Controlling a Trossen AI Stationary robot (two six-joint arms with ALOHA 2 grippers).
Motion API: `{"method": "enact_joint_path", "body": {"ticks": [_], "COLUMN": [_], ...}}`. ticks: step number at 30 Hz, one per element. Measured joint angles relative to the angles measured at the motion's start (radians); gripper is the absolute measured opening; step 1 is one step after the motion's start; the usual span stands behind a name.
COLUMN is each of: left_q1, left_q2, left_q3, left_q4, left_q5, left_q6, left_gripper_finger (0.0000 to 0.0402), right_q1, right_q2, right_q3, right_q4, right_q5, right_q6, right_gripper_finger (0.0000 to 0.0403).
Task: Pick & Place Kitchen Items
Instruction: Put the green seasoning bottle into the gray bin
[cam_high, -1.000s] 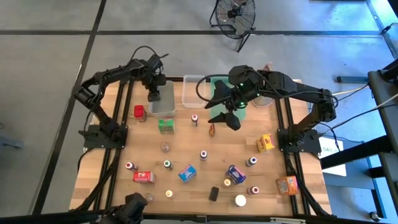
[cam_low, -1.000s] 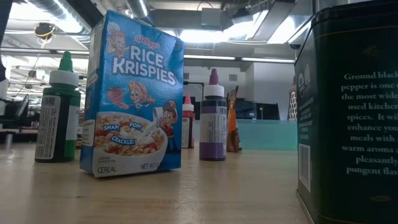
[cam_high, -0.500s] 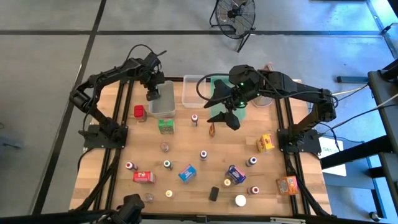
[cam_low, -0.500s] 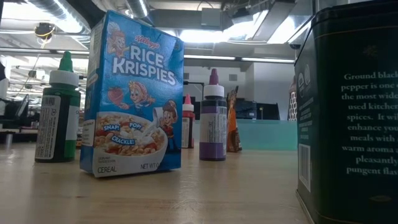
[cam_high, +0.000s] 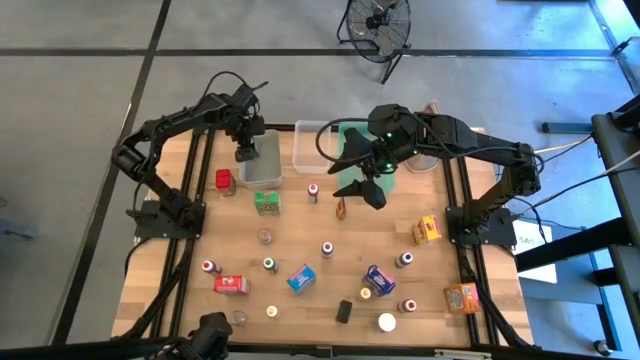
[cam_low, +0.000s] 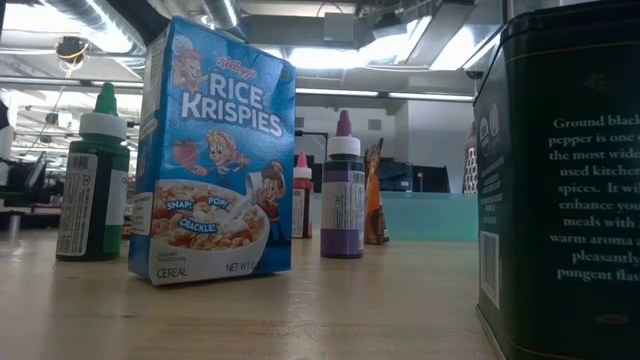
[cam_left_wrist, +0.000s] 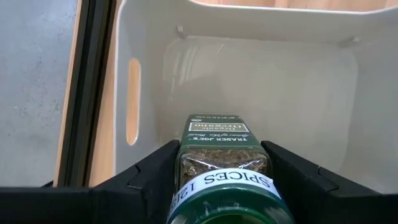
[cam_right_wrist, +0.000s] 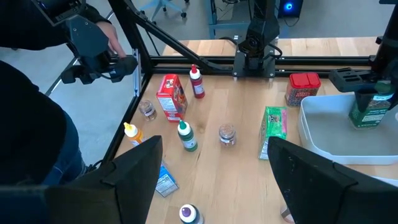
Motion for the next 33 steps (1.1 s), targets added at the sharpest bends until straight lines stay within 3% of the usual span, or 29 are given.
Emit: {"method": "enact_joint_path", "body": {"ticks": [26,33], "left_q1": [0.000,0.001], "left_q2": [0.002,0.055], "left_q3": [0.000,0.000], "left_q4": [0.002,0.005], "left_q5": [-0.011,-0.012], "left_q6": [0.026,0.024], "left_gripper_finger": [0.0217,0.0217], "right_q1": [0.000,0.000], "right_q2": [0.000,0.000], "right_q3": [0.000,0.000], "right_q4": [0.000,0.000], "right_q5": [-0.003,0.000], "right_q6": [0.000,0.000], "right_gripper_finger": [0.0293,0.0293]}}
